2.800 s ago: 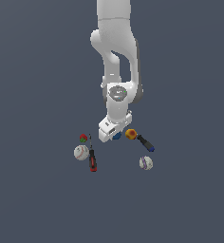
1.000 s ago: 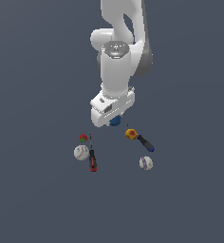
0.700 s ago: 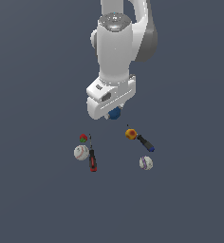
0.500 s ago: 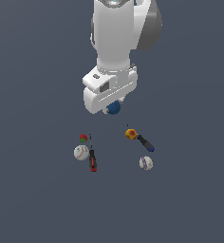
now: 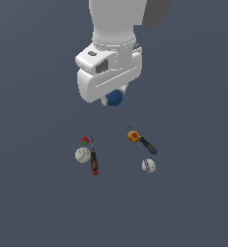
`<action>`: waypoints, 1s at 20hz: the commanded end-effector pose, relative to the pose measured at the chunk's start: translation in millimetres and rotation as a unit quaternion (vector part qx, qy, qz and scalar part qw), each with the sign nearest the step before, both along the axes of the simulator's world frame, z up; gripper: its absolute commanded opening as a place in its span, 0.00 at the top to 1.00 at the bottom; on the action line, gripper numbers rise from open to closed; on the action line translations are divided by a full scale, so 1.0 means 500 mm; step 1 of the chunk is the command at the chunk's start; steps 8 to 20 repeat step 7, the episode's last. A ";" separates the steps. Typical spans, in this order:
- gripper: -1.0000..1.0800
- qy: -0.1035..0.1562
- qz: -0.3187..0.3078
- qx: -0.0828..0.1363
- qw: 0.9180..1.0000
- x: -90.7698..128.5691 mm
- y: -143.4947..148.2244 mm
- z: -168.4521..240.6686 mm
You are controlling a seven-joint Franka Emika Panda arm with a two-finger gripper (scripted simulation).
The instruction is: Pick up a designated object from a clutter of objects.
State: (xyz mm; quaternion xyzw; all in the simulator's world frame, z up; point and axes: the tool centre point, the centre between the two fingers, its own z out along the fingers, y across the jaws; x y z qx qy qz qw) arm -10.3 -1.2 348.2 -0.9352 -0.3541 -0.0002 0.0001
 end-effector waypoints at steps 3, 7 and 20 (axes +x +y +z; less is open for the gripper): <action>1.00 0.000 0.000 0.000 1.000 0.007 -0.002 0.027; 1.00 0.000 0.000 0.000 1.000 0.010 -0.002 0.032; 1.00 0.000 0.000 0.000 1.000 0.010 -0.002 0.032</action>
